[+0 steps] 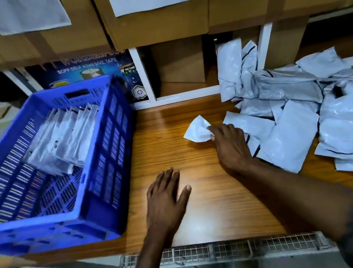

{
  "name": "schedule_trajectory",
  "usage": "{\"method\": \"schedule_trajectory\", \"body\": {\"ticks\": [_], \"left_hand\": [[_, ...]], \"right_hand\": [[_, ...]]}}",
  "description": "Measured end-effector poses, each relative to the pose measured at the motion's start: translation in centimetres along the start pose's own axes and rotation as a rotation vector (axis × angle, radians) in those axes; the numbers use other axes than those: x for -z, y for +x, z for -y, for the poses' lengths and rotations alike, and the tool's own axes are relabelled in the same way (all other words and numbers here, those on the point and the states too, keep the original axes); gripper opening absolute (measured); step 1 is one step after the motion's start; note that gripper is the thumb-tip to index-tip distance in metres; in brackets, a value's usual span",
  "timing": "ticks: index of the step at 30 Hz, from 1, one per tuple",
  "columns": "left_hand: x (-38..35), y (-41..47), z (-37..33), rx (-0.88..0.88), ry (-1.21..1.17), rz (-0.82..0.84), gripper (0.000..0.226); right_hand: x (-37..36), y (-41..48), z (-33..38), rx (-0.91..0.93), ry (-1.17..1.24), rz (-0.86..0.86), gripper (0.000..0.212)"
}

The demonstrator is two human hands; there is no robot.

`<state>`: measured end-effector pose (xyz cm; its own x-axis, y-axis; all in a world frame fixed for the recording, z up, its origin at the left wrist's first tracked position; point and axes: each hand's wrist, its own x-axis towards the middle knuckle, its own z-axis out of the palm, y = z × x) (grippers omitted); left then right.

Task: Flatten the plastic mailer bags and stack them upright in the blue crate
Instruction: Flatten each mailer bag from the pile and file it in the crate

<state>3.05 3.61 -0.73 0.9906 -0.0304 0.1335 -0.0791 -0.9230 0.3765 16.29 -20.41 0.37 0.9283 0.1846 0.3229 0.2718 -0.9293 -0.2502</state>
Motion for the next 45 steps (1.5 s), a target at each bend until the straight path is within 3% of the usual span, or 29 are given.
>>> {"method": "schedule_trajectory", "body": {"ticks": [3, 5, 7, 10, 13, 15, 18, 22, 25, 28, 30, 32, 39, 45], "left_hand": [[0.0, -0.1, 0.5, -0.009, -0.273, -0.124, 0.037], [0.6, -0.8, 0.4, 0.176, -0.761, -0.191, 0.023], [1.8, -1.5, 0.6, 0.343, -1.170, -0.259, 0.030], [2.7, -2.9, 2.2, 0.465, -1.390, -0.238, 0.046], [3.1, -4.7, 3.9, 0.427, -1.240, -0.173, 0.033], [2.9, -5.4, 4.5, 0.365, -1.161, -0.122, 0.043], [2.9, -5.4, 4.4, 0.289, -1.038, -0.128, 0.051], [2.6, -5.2, 3.9, 0.270, -0.768, -0.189, 0.040], [2.3, -5.6, 2.6, 0.024, -0.529, -0.292, 0.031], [1.2, -5.6, 0.2, -0.175, -0.268, -0.117, 0.046], [0.0, -5.8, -0.8, -0.177, -0.100, 0.035, 0.067], [-1.0, -6.1, -1.2, -0.157, -0.002, 0.086, 0.073], [-2.2, -7.0, -0.6, -0.151, 0.063, 0.019, 0.064], [-2.0, -7.2, -0.7, -0.075, 0.122, 0.027, 0.070]], "right_hand": [[2.3, -1.6, 2.5, 0.058, 0.134, -0.064, 0.038], [3.9, -4.0, 4.6, 0.128, 0.211, -0.089, 0.035], [5.4, -7.5, 7.0, 0.197, 0.243, -0.035, 0.037], [5.3, -12.2, 9.1, 0.313, 0.123, 0.110, 0.044], [3.6, -13.9, 10.0, 0.410, 0.042, 0.266, 0.051], [3.4, -14.2, 10.2, 0.407, 0.028, 0.337, 0.061], [4.3, -14.8, 10.8, 0.248, 0.099, 0.311, 0.059], [4.5, -15.4, 10.4, 0.067, 0.101, 0.305, 0.054], [4.0, -15.6, 9.6, 0.050, 0.080, 0.310, 0.060], [3.5, -15.1, 9.6, 0.005, -0.050, 0.343, 0.061], [2.9, -15.1, 9.6, -0.043, -0.101, 0.429, 0.063], [2.2, -15.2, 9.0, -0.055, -0.090, 0.461, 0.067], [1.2, -15.3, 8.0, -0.041, -0.083, 0.446, 0.066], [2.3, -15.1, 5.8, -0.095, -0.081, 0.503, 0.080]]}}
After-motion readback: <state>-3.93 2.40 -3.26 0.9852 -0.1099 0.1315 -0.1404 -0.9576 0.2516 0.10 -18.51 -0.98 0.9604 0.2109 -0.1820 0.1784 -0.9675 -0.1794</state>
